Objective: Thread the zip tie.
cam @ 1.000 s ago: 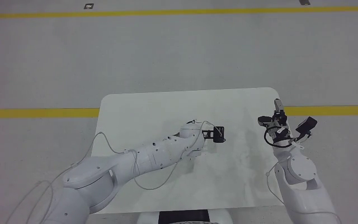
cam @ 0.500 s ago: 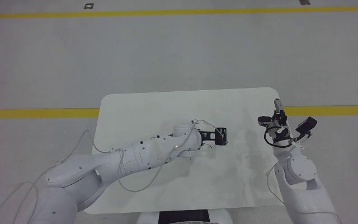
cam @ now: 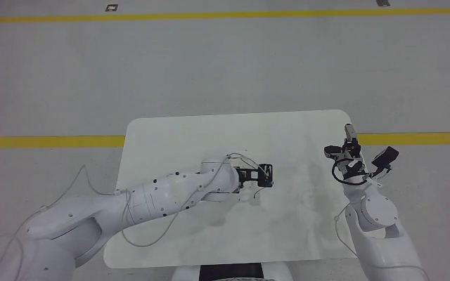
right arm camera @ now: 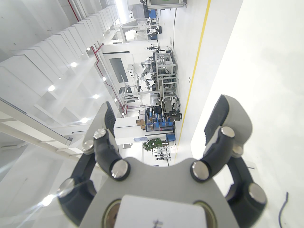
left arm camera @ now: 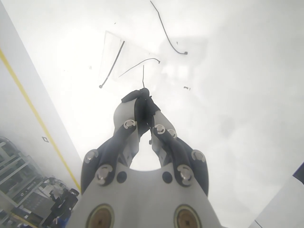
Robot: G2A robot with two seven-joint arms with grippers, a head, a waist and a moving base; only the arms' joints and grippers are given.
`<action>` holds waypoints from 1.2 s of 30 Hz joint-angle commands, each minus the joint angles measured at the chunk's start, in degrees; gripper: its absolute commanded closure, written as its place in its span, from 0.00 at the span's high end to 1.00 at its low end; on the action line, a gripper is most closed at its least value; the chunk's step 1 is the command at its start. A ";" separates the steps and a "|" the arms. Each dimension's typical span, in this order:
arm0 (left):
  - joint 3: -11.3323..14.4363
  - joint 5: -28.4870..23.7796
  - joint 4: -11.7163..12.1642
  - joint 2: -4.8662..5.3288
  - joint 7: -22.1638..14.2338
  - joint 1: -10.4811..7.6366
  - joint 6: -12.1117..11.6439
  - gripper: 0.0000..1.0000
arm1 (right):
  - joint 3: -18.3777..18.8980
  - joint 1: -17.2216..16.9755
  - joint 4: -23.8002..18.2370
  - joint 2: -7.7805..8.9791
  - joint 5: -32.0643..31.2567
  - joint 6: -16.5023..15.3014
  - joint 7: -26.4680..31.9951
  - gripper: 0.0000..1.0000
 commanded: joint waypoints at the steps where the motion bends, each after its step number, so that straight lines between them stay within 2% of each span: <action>1: 0.00 0.08 -0.23 0.49 0.40 0.13 0.00 0.00 | 0.00 0.00 0.00 0.00 0.00 0.00 0.00 1.00; 5: 0.00 -0.24 -0.88 1.55 1.67 -0.12 0.00 0.00 | 0.00 0.00 0.00 0.00 0.00 0.00 0.00 1.00; 11: 0.00 -2.49 -1.84 4.10 6.13 -1.28 0.00 0.00 | 0.00 0.00 0.00 0.00 0.00 0.00 0.00 1.00; 14: -0.03 -4.14 -2.23 6.01 9.90 -1.76 0.00 0.00 | 0.00 0.00 0.00 0.00 0.00 0.00 0.00 1.00; 18: -1.25 -5.17 -3.58 8.93 13.06 -1.09 0.00 0.00 | 0.00 0.00 0.00 0.00 0.00 0.00 0.00 1.00; 21: -2.98 -5.49 -5.19 11.28 14.72 0.32 0.00 0.00 | 0.00 0.00 0.00 0.00 0.00 0.00 0.00 1.00; 24: -5.49 -5.92 -7.17 13.72 18.00 2.46 0.00 0.00 | 0.00 0.00 0.00 0.00 0.00 0.00 0.00 1.00; 25: -5.71 -5.85 -7.40 13.96 18.30 2.66 0.00 0.00 | 0.00 0.00 0.00 0.00 0.00 0.00 0.00 1.00; 33: -5.71 -5.85 -7.40 13.96 18.30 2.66 0.00 0.00 | 0.00 0.00 0.00 0.00 0.00 0.00 0.00 1.00; 34: -5.76 -5.90 -7.13 13.97 18.48 2.82 0.25 0.00 | 0.00 0.00 0.00 0.00 0.00 0.00 0.00 1.00; 36: -6.48 -5.54 -5.12 14.08 18.94 3.47 1.91 0.00 | 0.00 0.00 0.00 0.00 0.00 0.00 0.00 1.00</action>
